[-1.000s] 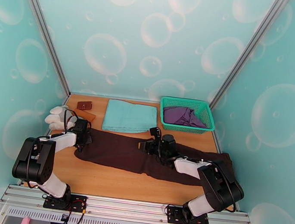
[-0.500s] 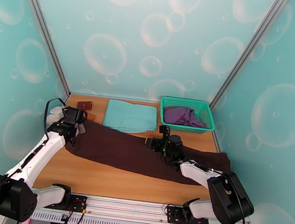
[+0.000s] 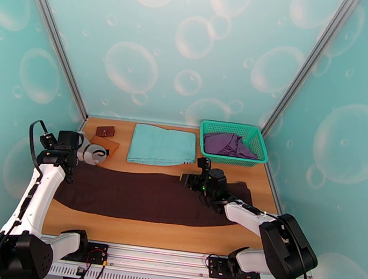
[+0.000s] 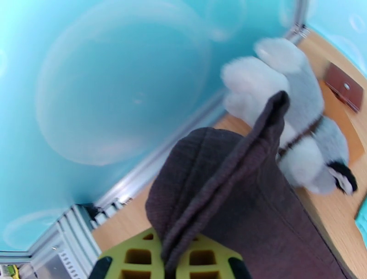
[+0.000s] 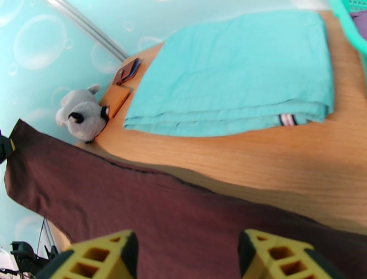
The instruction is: Fold and stack the trousers
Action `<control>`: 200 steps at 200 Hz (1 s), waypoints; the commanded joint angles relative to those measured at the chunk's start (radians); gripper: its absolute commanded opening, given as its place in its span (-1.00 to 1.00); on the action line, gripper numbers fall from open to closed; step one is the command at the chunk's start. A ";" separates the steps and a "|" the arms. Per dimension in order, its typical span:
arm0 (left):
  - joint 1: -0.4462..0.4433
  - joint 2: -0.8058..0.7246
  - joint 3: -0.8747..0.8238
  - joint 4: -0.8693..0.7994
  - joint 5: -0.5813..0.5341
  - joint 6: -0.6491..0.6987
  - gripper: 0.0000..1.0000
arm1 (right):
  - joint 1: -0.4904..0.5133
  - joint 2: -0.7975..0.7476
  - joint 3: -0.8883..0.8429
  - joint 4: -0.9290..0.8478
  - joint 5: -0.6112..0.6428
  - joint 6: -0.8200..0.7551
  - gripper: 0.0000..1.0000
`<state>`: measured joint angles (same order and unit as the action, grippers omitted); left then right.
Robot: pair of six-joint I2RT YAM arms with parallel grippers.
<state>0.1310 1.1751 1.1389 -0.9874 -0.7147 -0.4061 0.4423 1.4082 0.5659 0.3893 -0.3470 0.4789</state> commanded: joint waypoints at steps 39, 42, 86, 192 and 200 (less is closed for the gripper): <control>-0.206 -0.146 -0.120 0.144 0.486 0.009 -1.00 | 0.002 -0.042 -0.028 0.009 0.066 0.008 0.27; -0.231 -0.152 -0.122 0.141 0.485 -0.012 -1.00 | -0.005 -0.045 -0.045 0.043 0.057 0.010 0.27; -0.413 -0.257 -0.252 0.335 0.636 -0.232 -0.94 | -0.090 -0.005 -0.132 0.250 -0.093 0.095 0.29; -0.938 0.017 -0.314 0.610 0.333 -0.788 -1.00 | -0.106 0.071 -0.128 0.275 -0.092 0.137 0.31; -0.961 0.060 -0.301 0.628 0.309 -0.804 -1.00 | -0.106 0.073 -0.125 0.264 -0.084 0.135 0.30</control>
<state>-0.7727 1.1454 0.7872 -0.4614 -0.2737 -1.0718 0.3428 1.5055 0.4355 0.6800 -0.4698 0.6018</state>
